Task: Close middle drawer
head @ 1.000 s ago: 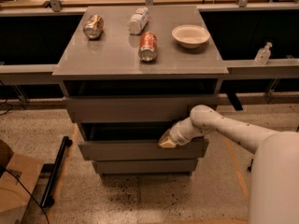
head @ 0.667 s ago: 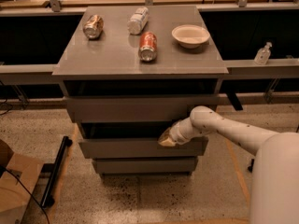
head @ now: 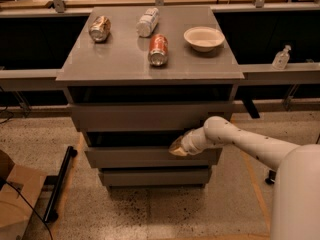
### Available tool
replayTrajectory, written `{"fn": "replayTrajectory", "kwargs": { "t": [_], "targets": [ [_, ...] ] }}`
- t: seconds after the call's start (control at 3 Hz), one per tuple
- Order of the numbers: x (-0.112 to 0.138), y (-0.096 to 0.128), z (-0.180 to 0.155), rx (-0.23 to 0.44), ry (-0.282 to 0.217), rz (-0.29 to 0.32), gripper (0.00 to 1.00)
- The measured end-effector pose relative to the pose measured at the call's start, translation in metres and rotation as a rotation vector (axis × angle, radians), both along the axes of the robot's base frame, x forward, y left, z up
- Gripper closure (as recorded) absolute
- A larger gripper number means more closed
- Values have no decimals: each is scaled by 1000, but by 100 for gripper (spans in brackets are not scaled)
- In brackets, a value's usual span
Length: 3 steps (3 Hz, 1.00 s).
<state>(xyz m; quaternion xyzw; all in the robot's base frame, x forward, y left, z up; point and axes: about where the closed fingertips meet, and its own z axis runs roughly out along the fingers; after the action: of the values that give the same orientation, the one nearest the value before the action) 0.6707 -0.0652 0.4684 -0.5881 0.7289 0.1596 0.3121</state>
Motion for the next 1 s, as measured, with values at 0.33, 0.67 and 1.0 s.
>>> {"fn": "replayTrajectory", "kwargs": {
  "t": [0.33,0.67,1.0],
  "targets": [
    [0,0,0,0,0,0,100],
    [1,1,-2,7,-1,-6,100],
    [2,1,-1,12,-6,-10,100]
  ]
}}
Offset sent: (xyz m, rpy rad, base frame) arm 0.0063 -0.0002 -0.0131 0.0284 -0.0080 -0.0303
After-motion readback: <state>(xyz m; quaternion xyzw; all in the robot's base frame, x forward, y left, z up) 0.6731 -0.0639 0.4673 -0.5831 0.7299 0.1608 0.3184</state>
